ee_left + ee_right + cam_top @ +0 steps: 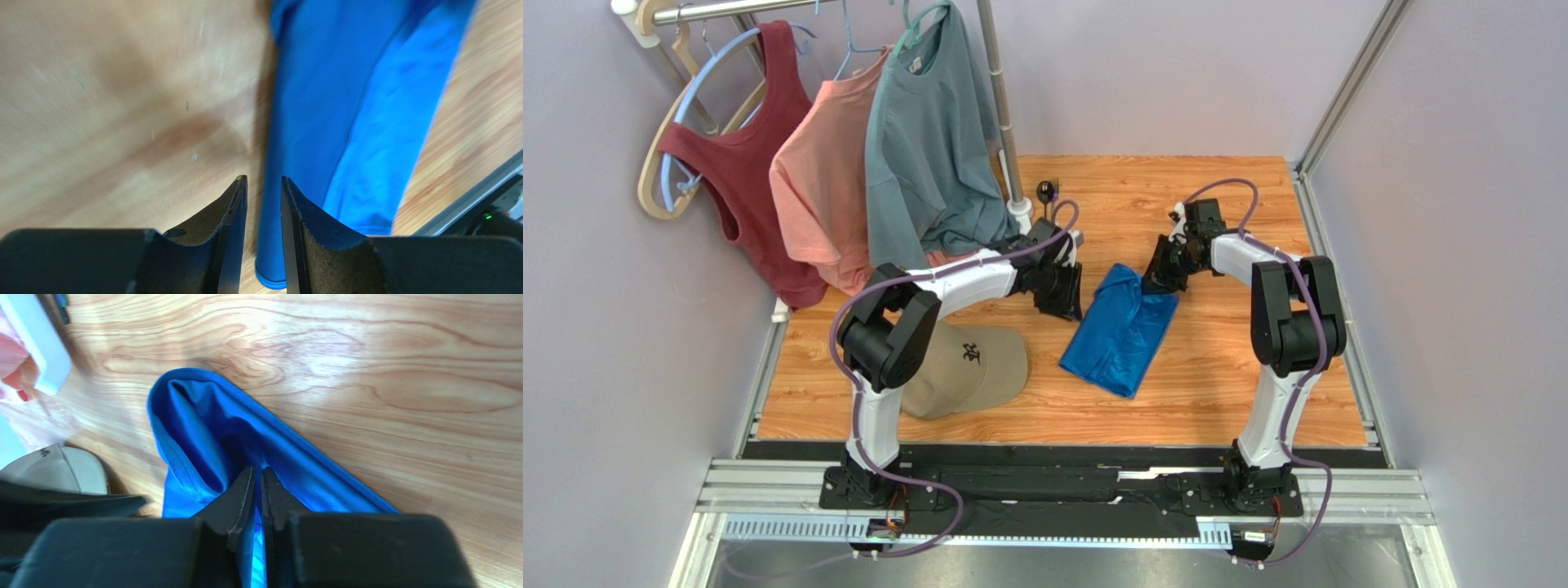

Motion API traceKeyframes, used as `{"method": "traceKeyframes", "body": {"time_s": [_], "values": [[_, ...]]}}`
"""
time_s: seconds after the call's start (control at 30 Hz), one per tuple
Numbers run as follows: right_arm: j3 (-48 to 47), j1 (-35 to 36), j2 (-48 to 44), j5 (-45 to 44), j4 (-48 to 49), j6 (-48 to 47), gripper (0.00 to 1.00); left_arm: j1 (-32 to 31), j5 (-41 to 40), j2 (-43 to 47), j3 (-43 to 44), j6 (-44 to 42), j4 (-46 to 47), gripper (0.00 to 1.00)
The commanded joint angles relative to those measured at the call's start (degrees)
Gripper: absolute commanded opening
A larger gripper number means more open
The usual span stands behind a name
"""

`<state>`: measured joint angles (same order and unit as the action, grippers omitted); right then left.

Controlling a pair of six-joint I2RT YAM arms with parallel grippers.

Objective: Fold the napkin into a case and place the utensils inside
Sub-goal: Smooth out the 2/3-rectangle-folded napkin at the center of the board.

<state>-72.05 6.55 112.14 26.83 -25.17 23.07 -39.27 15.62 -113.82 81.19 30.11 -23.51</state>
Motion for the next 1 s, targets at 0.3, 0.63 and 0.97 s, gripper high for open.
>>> {"method": "traceKeyframes", "body": {"time_s": [0.3, 0.63, 0.97], "values": [[8.49, -4.26, -13.86, 4.1, 3.53, 3.03, 0.42, -3.1, -4.89, 12.03, -8.06, -1.72, 1.01, 0.42], [8.51, -0.22, -11.51, 4.29, 11.46, -0.65, 0.57, -6.96, 3.46, 9.5, -4.73, -1.98, 4.17, 0.33], [4.38, 1.01, -5.88, 1.38, 10.14, -1.98, 0.48, -9.51, 1.09, 7.91, -2.26, -1.98, 3.56, 0.3]]}}
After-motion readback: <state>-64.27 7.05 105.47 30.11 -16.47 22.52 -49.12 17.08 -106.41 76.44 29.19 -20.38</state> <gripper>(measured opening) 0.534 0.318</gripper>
